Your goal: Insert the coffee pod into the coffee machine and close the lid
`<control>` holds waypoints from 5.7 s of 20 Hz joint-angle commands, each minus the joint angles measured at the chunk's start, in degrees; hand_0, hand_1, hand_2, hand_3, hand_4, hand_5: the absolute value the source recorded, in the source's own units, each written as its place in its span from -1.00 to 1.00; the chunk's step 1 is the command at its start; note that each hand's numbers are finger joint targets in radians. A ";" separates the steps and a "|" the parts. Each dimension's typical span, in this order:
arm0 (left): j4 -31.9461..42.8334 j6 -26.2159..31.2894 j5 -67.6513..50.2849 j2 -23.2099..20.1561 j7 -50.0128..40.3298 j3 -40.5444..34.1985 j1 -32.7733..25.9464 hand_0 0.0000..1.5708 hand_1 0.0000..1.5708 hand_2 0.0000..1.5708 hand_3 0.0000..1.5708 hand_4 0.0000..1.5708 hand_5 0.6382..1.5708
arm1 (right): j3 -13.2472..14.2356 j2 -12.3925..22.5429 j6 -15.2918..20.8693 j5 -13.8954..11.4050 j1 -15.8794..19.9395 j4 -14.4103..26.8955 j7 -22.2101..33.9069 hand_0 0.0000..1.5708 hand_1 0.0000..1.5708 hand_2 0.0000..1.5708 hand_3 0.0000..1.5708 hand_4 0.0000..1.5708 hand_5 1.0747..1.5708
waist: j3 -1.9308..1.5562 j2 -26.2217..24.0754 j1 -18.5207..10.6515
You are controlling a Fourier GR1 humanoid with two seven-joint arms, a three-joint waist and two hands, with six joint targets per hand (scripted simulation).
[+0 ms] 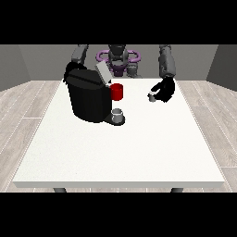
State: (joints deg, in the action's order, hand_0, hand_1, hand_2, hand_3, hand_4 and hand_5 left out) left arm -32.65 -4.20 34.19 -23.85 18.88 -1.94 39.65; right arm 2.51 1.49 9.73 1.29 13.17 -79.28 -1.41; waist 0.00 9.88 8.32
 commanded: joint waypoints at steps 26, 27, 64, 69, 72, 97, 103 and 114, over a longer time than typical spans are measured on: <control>-4.86 13.48 -1.17 -3.50 -13.18 -5.28 22.85 0.54 0.54 0.59 0.51 -0.38 1.00 | -0.33 2.05 -4.42 0.83 2.46 3.18 -1.35 -1.00 -1.00 -1.00 -1.00 -0.36 1.00 | -0.01 -1.14 6.75; -5.27 12.54 -0.94 -2.09 -11.67 -4.81 22.23 0.58 0.58 0.61 0.53 -0.39 1.00 | -0.71 -0.29 -1.13 -0.21 3.78 2.81 -1.97 -1.00 -1.00 -1.00 -1.00 -0.35 1.00 | 0.00 -0.13 5.77; -2.71 10.63 4.05 0.71 -11.66 -3.25 24.44 0.51 0.51 0.59 0.51 -0.38 1.00 | -0.49 -0.57 0.47 0.50 2.15 0.17 -2.37 -1.00 -1.00 -1.00 -1.00 -0.43 1.00 | 0.00 2.86 7.53; -1.23 11.83 2.68 -2.23 -9.94 -5.75 25.92 0.59 0.59 0.63 0.50 -0.39 1.00 | 1.21 2.70 -2.46 2.40 5.18 -1.75 -0.99 -1.00 -1.00 -1.00 -1.00 -0.43 1.00 | 0.01 6.43 9.38; -2.63 14.89 3.16 -0.34 -15.16 -4.59 30.13 0.55 0.55 0.61 0.49 -0.39 1.00 | 2.86 2.44 -1.78 2.48 7.46 3.44 -3.99 -1.00 -1.00 -1.00 -1.00 -0.45 1.00 | -0.04 6.17 7.26; -2.18 14.91 8.82 -2.82 -7.77 -1.02 25.95 -1.00 -1.00 -1.00 -1.00 -1.00 1.00 | 0.37 -0.19 1.58 0.08 4.73 0.85 -3.26 -1.00 -1.00 -1.00 -1.00 -0.45 1.00 | -0.01 6.00 7.20; -2.38 17.26 8.64 -1.68 -8.23 -1.05 26.09 -1.00 -1.00 -1.00 -1.00 -1.00 1.00 | 0.42 -0.36 1.50 0.35 3.82 2.08 -2.36 -1.00 -1.00 -1.00 -1.00 -0.56 1.00 | -0.01 3.17 6.36; -4.62 16.37 9.61 -1.58 -7.82 -1.29 23.68 -1.00 -1.00 -1.00 -1.00 -1.00 1.00 | 1.02 -0.65 1.75 0.75 1.47 2.63 -4.09 -1.00 -1.00 -1.00 -1.00 -0.51 1.00 | 0.00 0.01 3.96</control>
State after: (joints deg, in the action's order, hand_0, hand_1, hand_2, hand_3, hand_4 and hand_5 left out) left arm -36.00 13.21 43.12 -25.22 9.47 -3.54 64.40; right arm 3.35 1.75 10.28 2.17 14.68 -77.17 -4.86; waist -0.02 9.89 13.80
